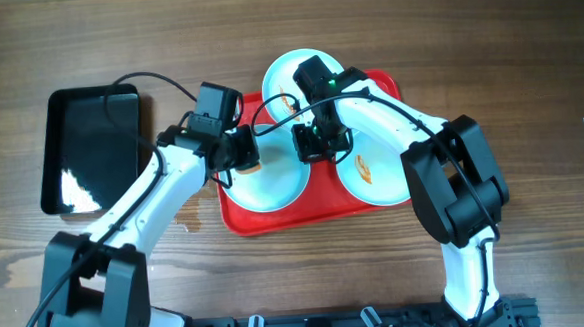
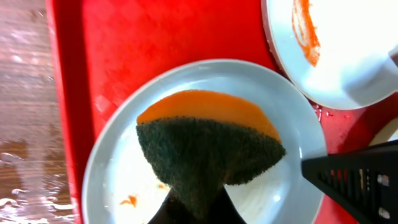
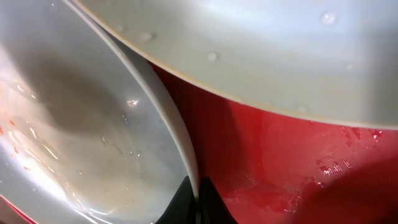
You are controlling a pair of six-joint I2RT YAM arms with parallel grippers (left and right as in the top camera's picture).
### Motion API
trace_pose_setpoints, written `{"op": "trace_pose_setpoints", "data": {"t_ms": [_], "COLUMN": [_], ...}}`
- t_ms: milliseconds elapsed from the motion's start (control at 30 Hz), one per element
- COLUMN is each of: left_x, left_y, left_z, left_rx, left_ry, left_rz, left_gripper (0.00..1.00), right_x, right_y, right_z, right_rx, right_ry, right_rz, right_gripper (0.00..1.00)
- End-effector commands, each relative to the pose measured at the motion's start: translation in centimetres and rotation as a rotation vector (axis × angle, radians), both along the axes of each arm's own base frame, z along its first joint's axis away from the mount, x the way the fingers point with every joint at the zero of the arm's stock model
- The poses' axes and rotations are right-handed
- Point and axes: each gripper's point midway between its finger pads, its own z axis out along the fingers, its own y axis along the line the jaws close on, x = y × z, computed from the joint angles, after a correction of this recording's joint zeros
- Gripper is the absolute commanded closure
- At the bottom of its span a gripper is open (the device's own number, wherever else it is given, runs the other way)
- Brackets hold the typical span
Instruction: Clean dirty plates on tray and stack at the side
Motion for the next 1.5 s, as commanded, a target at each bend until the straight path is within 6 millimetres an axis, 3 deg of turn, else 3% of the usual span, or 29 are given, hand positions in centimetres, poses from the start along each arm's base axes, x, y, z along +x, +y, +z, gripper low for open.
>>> {"op": "trace_pose_setpoints", "data": {"t_ms": [0,300,433,600,800,1000,1100,1267,1467], "left_x": [-0.4,-0.2,-0.1,0.1,1.1,1.4,1.1,0.7,-0.3], "left_y": [-1.0,-3.9,-4.2,-1.7,2.9,6.1,6.6,4.8,-0.8], "left_z": [-1.7,-4.1,-5.2,-7.0,-6.9,-6.9,-6.6,-4.1,0.4], "left_rx": [-0.037,-0.075,-0.067,0.075,0.265,0.3,0.304,0.242,0.083], "left_ry": [0.068,0.097,0.103,0.1,0.044,0.064,0.078,0.048,-0.032], "left_rz": [0.024,0.023,0.017,0.069,0.166,0.24,0.249,0.21,0.08], "left_gripper": [0.96,0.96,0.96,0.96,0.96,0.96,0.96,0.96,0.96], "right_x": [-0.5,-0.4,-0.4,-0.4,-0.5,-0.4,-0.4,-0.3,-0.1], "right_y": [0.0,0.1,0.1,0.1,0.1,0.1,0.1,0.2,0.3], "right_z": [-1.1,-1.1,-1.1,-1.1,-1.1,-1.1,-1.1,-1.1,-1.0], "right_rx": [0.006,0.006,0.006,0.004,0.004,0.004,0.005,0.008,0.012], "right_ry": [0.046,0.046,0.047,0.049,0.049,0.048,0.045,0.041,0.036], "right_rz": [-0.026,-0.046,-0.046,-0.046,-0.045,-0.044,-0.044,-0.045,-0.048], "right_gripper": [0.96,0.96,0.96,0.96,0.96,0.96,0.96,0.96,0.95]}}
